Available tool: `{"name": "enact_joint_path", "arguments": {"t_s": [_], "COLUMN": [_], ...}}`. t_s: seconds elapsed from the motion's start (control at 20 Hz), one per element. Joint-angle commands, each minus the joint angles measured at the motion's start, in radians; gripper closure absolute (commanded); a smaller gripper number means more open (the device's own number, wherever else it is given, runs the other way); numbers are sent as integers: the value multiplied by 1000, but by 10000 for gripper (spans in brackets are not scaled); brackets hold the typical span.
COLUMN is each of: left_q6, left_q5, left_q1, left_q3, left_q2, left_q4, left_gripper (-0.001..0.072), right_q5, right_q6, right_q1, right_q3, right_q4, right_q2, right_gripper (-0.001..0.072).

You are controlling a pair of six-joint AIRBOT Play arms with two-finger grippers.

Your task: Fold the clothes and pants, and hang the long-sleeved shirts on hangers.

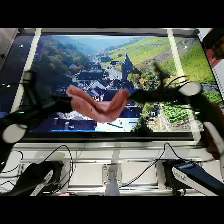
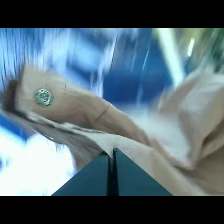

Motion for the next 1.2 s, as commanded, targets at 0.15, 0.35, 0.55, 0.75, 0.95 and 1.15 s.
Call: {"name": "enact_joint_path", "arguments": {"t_s": [0.15,0.35,0.55,0.75,0.95,1.15], "left_q6": [0,0,0,-254,-339,-338], "left_q5": [400,423,269,155,201,280], "left_q1": [5,3,3,5,5,3], "left_q3": [64,64,64,26,-73,-108], "left_q2": [246,361,405,370,204,-150], "left_q4": [-106,-286,-547,-603,-385,-374], "left_gripper": [695,696,696,698,698,695], "right_q5": [72,93,157,108,92,64], "right_q6": [52,81,130,181,249,248], "right_q1": [-138,-138,-138,-138,-137,-124], "right_q3": [265,335,376,398,376,311], "right_q4": [-68,-74,-96,-203,-416,-394], "right_q2": [288,434,547,554,351,18], "right_gripper": [704,704,703,705,704,704]}}
